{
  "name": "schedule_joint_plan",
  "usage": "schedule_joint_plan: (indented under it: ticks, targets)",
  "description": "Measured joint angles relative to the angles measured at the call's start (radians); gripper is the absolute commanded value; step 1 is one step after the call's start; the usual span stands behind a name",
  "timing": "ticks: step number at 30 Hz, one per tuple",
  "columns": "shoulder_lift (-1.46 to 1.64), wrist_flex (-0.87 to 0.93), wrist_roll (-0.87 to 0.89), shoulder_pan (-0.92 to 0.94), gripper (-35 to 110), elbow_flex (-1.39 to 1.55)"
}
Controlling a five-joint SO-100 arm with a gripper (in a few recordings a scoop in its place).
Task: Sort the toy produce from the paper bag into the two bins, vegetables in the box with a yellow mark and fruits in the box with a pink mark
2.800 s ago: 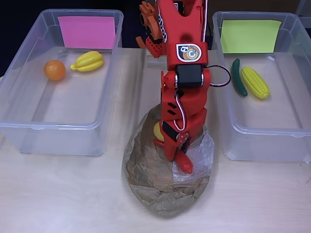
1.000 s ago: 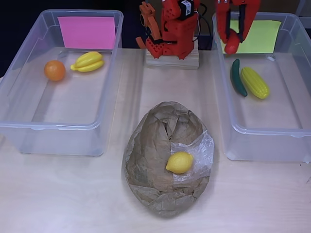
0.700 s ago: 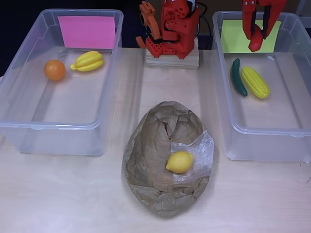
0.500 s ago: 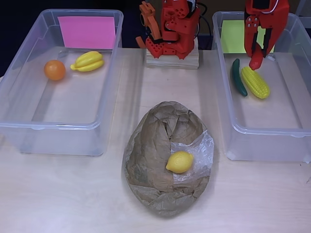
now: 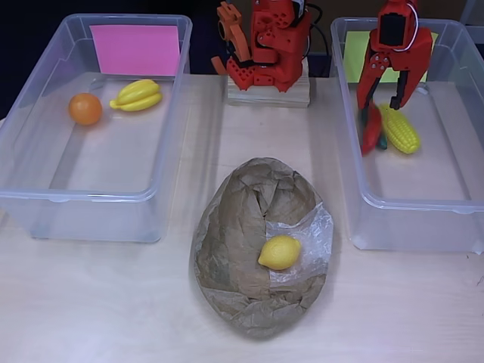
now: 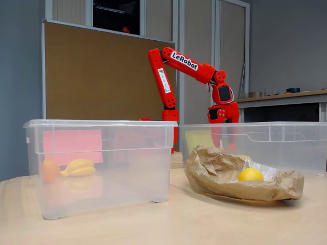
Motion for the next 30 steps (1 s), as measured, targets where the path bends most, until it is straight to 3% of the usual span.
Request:
schedule_joint_plan:
  ticks: [3,8,15,25,30]
  targets:
    - [0.003,-0.009,0.0,0.002,41,-0.002]
    - [-0.003,-0.003,-0.06,0.006,33,-0.048]
    - [-0.135,0.087,-0.334,0.063,27,-0.334]
    - [-0.321,0.394,-1.022,0.265,24,-0.854]
    - [-0.322,0.446,-1.387,0.42,24,-0.917]
